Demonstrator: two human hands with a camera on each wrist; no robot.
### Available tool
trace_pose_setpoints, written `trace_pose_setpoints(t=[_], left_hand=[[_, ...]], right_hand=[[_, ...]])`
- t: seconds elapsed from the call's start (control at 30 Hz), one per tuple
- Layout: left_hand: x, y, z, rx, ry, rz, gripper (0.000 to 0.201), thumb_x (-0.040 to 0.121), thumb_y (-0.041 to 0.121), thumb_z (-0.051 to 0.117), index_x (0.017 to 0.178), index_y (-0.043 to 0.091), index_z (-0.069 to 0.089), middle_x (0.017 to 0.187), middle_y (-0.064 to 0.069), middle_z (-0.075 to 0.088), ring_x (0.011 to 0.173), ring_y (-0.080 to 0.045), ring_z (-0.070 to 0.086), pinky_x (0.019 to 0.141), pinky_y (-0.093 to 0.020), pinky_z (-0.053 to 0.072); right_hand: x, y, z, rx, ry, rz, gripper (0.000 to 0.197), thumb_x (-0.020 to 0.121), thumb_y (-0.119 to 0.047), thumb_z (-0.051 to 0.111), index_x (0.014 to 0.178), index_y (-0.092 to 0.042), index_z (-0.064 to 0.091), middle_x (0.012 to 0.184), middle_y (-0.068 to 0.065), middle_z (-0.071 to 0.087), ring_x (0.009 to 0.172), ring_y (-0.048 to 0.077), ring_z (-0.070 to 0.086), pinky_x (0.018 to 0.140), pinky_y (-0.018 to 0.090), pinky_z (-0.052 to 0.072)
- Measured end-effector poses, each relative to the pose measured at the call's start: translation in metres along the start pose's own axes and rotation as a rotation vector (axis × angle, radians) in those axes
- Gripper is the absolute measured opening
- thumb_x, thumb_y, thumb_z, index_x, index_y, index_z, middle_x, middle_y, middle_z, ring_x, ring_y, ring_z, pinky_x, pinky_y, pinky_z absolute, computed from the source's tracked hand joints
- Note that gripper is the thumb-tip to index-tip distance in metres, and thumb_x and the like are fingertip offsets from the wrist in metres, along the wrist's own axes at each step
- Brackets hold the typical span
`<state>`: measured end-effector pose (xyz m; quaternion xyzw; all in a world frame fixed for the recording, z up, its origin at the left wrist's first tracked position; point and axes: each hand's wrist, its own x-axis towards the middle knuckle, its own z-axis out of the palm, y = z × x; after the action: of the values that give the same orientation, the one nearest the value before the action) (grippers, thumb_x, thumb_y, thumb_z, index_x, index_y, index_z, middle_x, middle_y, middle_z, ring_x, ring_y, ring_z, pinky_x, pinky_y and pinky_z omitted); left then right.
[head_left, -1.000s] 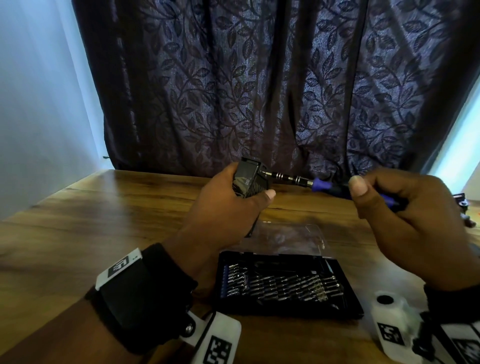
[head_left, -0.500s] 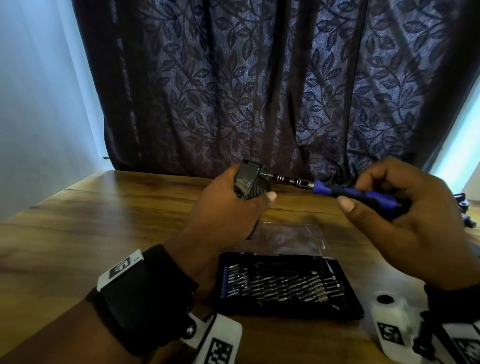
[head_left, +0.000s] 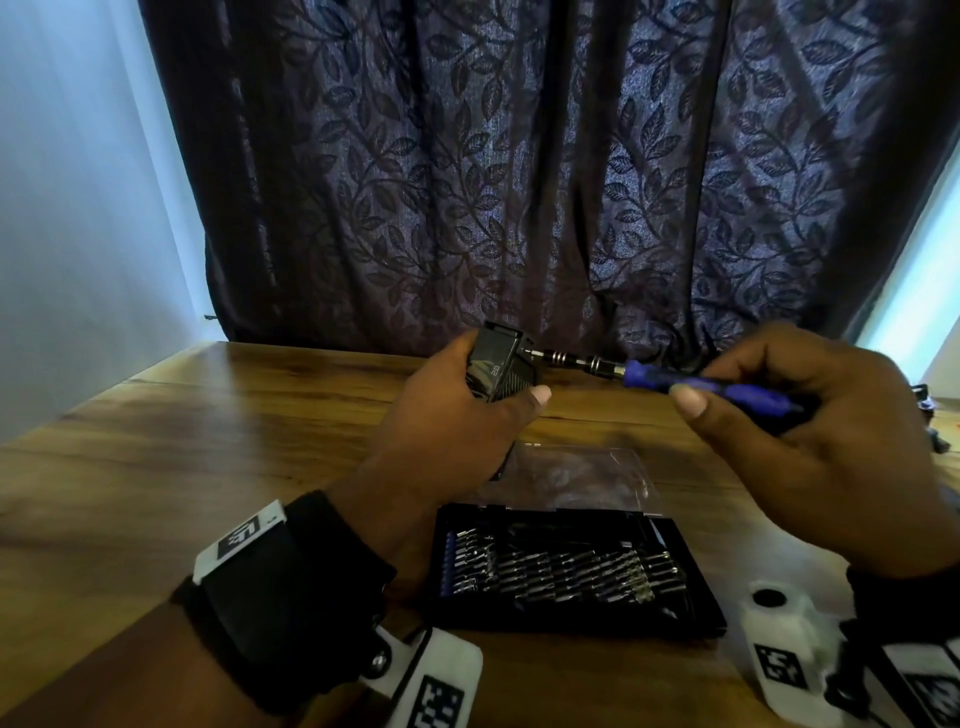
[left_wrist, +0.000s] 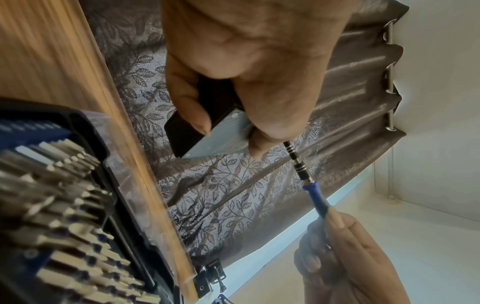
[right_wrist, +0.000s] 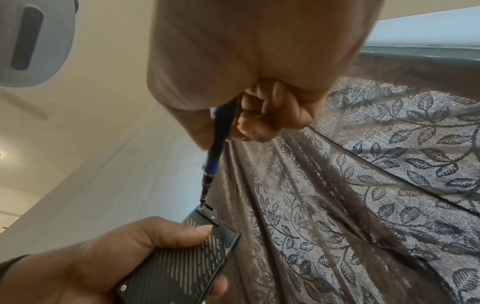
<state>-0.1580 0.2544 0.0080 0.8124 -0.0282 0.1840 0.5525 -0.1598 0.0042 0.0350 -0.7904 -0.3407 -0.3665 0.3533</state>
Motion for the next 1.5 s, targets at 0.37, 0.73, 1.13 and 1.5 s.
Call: trace_pose_setpoints(t=[0.37,0.73,1.13,1.5], left_hand=[[0.0005,-0.0014,-0.0005,-0.028,0.008,0.003,0.03,0.085,0.041,0.081,0.11,0.038,0.065,0.097,0.018,0.074,0.089,0.001,0.07,0.087,-0.035,0.061],[-0.0004,-0.0006,0.0008,-0.012,-0.003,0.004,0.032,0.086,0.041,0.081,0.113,0.036,0.064,0.098,0.018,0.073,0.089,0.001,0.069,0.086,-0.03,0.06],[-0.0004,-0.0021,0.0,0.025,-0.024,0.012,0.034,0.088,0.041,0.079,0.117,0.035,0.064,0.099,0.014,0.074,0.09,-0.004,0.07,0.083,-0.032,0.061],[0.0002,0.0015,0.0027,-0.168,0.003,-0.083,0.02,0.087,0.033,0.082,0.102,0.034,0.07,0.09,0.012,0.077,0.083,-0.005,0.073,0.074,-0.028,0.061]], right_hand=[[0.0015,-0.0013,0.0,0.0,-0.002,-0.018,0.028,0.087,-0.046,0.066,0.079,-0.019,0.067,0.068,-0.002,0.06,0.061,0.011,0.056,0.053,0.008,0.035],[-0.0008,-0.0004,0.0003,0.028,-0.012,0.015,0.014,0.08,-0.029,0.076,0.083,-0.02,0.066,0.081,-0.007,0.062,0.061,0.002,0.054,0.056,0.004,0.035],[0.0016,0.0026,0.0014,-0.04,0.047,-0.018,0.041,0.1,-0.038,0.058,0.061,-0.024,0.06,0.049,0.001,0.051,0.051,0.019,0.051,0.047,0.026,0.034],[0.0011,0.0049,-0.0019,-0.144,0.102,-0.054,0.04,0.098,-0.036,0.062,0.065,-0.016,0.068,0.052,-0.003,0.051,0.048,0.016,0.048,0.049,0.027,0.034]])
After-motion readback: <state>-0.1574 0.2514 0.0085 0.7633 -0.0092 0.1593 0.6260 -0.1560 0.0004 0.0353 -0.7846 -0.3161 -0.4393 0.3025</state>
